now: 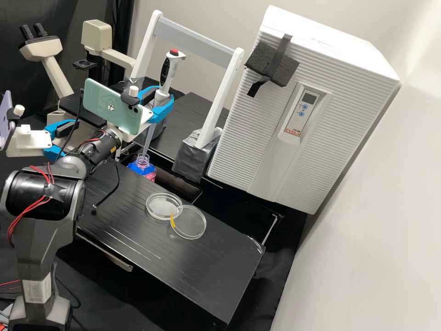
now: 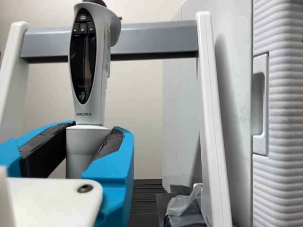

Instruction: Use the pipette

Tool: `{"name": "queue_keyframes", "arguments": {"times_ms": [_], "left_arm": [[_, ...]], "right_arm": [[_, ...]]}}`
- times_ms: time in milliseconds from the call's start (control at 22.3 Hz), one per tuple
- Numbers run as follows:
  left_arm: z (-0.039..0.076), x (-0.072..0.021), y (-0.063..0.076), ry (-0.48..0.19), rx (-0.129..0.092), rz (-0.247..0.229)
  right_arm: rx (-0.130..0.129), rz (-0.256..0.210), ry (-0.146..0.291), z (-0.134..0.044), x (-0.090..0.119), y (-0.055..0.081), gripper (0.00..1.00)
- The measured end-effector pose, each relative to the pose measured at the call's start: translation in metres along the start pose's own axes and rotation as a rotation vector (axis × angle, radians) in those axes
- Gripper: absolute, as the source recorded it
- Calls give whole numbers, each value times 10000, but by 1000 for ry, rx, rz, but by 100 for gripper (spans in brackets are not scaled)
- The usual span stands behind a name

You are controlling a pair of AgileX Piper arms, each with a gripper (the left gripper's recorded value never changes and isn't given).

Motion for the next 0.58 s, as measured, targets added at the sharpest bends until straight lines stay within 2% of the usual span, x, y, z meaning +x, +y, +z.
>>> {"name": "queue_keyframes", "arguments": {"times_ms": [270, 494, 584], "left_arm": [[-6, -41, -64, 6, -2, -32], [2, -39, -64, 4, -4, -32], [2, -39, -64, 4, -4, -32]], "right_arm": [[-7, -19, -17, 73, 14, -117, 0], [-11, -16, -22, 116, 0, -155, 0], [-18, -30, -32, 157, -18, -196, 0]]}}
